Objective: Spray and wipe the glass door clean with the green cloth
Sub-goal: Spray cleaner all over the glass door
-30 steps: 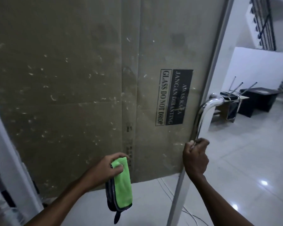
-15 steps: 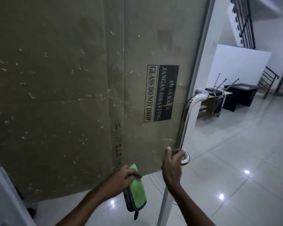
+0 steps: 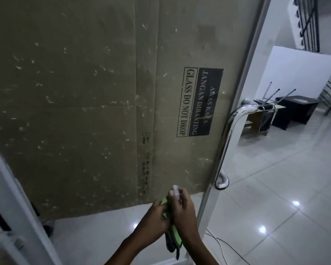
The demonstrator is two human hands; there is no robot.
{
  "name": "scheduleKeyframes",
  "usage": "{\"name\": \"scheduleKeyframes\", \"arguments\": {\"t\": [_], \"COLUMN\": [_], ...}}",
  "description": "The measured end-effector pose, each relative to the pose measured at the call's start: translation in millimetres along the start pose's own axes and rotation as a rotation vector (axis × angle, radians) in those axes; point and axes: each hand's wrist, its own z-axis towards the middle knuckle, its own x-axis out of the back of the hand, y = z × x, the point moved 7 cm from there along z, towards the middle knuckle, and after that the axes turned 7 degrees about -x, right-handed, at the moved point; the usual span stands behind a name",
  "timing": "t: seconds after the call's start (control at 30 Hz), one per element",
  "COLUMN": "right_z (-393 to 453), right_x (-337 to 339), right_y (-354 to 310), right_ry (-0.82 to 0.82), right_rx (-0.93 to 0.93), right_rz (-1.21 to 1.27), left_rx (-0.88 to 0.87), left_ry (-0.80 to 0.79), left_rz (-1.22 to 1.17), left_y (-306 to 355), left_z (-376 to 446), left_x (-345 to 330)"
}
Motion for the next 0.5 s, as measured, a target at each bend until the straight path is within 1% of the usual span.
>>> {"name": "scheduleKeyframes", "arguments": {"t": [0.07, 0.13, 0.3, 0.43, 0.5], "right_z": [-4, -6, 3, 15, 20], "right_x": [-5, -8, -5, -9, -10], "right_y": [5, 10, 15, 17, 22], "right_ry": [-0.048, -0.086, -0.094, -0.155, -0.183], "right_rx": [-0.056, -0.113, -0.204, -0.285, -0.388], "right_rz": [0.024, 0.072, 0.231, 0.195, 0.188], "left_rx": [0.005, 0.034, 0.110, 0.156, 0.161], "left_ry": [-0.005, 0.022, 0.203, 0.246, 0.270], "left_rz": [0.050, 0.087, 0.027, 0.020, 0.015], "left_y": [-6, -13, -28, -43, -47], "left_z": [-3, -8, -16, -21, -23], "left_x": [-2, -2, 14, 25, 30]}}
